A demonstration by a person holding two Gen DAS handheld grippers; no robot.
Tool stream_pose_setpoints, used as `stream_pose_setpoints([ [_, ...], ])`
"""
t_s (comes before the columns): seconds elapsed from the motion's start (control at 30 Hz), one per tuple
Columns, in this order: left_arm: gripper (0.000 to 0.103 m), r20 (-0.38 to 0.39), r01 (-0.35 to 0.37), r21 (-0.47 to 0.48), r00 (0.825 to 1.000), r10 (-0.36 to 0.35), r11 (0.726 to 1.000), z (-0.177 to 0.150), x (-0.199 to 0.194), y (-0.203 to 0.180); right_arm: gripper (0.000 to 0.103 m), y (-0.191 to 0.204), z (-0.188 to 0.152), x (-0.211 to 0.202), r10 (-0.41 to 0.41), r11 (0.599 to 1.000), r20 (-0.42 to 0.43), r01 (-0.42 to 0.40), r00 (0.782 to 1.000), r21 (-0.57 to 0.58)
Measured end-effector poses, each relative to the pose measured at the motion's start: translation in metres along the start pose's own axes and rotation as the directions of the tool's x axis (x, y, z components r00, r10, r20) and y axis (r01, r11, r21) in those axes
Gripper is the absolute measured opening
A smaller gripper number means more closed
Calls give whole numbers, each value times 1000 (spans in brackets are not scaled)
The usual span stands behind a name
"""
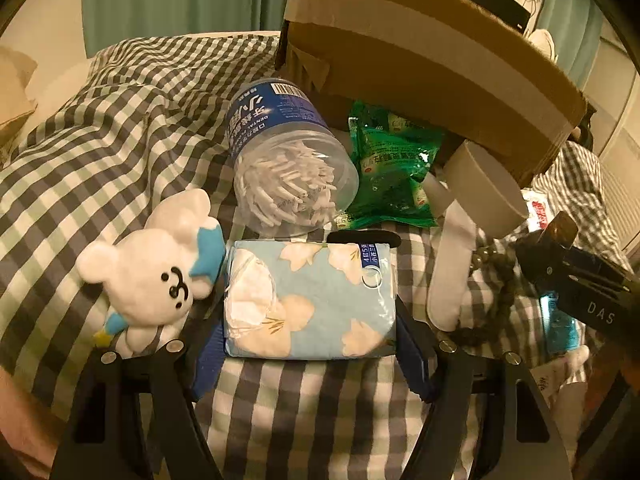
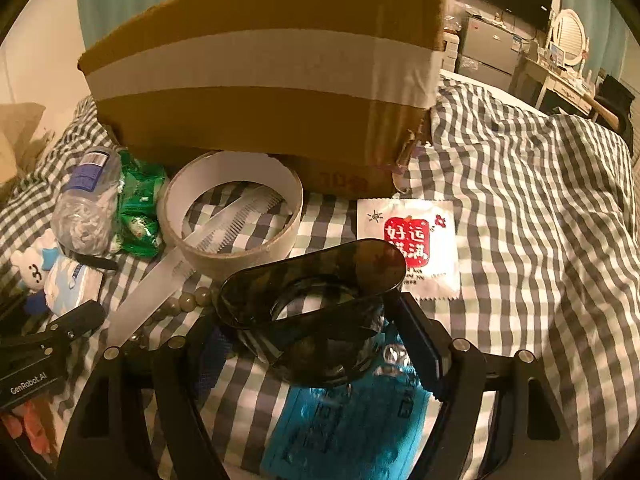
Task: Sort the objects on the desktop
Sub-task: 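Grasp the blue-floral pouch with the left gripper while the right grasps the sunglasses, then carry the pouch and sunglasses toward the cardboard box and lower the pouch inside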
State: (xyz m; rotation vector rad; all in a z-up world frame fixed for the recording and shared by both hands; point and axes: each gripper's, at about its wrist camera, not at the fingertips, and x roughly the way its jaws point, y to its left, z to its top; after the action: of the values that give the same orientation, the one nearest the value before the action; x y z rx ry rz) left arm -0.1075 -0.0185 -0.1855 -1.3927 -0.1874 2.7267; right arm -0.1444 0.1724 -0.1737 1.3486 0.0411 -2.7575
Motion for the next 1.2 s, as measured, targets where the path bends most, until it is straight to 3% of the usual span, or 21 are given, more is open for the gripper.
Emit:
stream_pose_setpoints([
  [0.47,74,65,18,32,998,-20,999,-17,-53,-16,76,6,-9,-48,43,998,47,-45,998,37],
  [0.67,74,110,43,34,993,-47,999,7,-62,8,76,4,-23,-78,101,989,76,-108,992,103],
  [1.2,74,205,104,64,972,-115,993,22,-116,-21,76,14,-20,-157,144,983,212,-164,967,78],
])
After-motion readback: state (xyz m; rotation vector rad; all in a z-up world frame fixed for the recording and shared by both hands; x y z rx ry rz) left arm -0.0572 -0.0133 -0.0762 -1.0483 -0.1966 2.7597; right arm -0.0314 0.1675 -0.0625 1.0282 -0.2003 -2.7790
